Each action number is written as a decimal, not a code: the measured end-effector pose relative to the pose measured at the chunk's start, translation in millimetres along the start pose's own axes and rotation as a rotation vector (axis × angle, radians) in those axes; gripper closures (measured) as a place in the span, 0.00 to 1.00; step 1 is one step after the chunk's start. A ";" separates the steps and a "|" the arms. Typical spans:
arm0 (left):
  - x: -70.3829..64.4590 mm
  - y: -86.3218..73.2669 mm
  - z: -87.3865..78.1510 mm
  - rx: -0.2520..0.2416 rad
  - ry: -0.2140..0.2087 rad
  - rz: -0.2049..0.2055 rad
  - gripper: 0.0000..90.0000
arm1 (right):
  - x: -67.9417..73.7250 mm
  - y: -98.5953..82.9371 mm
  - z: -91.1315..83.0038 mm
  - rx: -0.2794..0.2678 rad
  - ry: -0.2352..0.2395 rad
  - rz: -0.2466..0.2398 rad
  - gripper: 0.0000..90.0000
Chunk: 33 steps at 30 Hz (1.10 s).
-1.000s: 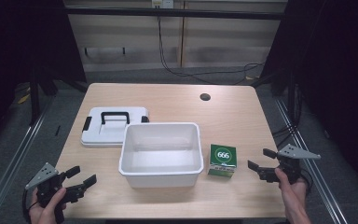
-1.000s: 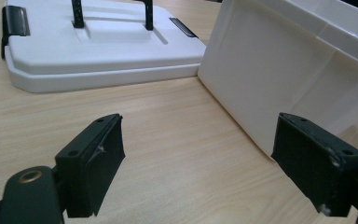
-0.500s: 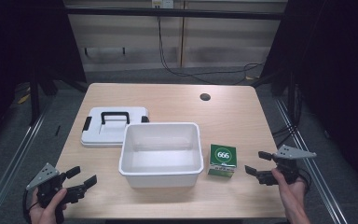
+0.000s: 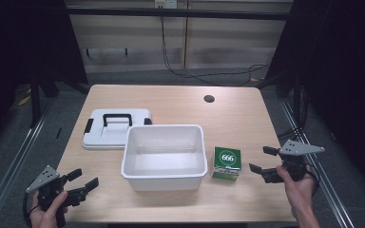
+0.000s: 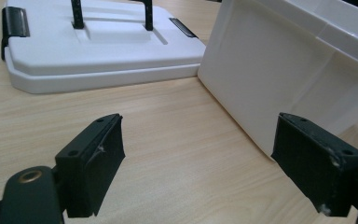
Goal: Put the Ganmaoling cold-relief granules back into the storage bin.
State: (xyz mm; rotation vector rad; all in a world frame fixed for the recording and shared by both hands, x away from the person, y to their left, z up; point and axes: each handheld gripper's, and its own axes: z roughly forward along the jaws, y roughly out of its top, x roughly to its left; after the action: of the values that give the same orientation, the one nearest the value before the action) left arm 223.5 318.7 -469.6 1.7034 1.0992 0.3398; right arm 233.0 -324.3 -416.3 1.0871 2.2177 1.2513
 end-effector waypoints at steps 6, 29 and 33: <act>0.9 -0.5 -0.2 -0.001 0.003 -0.003 0.18 | 3.3 15.2 -7.4 0.014 0.021 -0.039 0.15; 1.3 -1.6 -0.7 -0.002 -0.002 -0.013 0.18 | 14.8 47.2 26.6 0.141 0.056 -0.148 0.15; 1.4 -1.6 0.1 -0.003 -0.002 -0.012 0.18 | 18.5 53.5 34.2 0.189 0.117 -0.174 0.15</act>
State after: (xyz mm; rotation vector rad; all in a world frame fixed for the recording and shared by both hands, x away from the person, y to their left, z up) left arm 223.5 319.8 -471.4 1.6937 1.1066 0.3324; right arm 266.7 -274.6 -388.6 0.8816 2.5008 1.0746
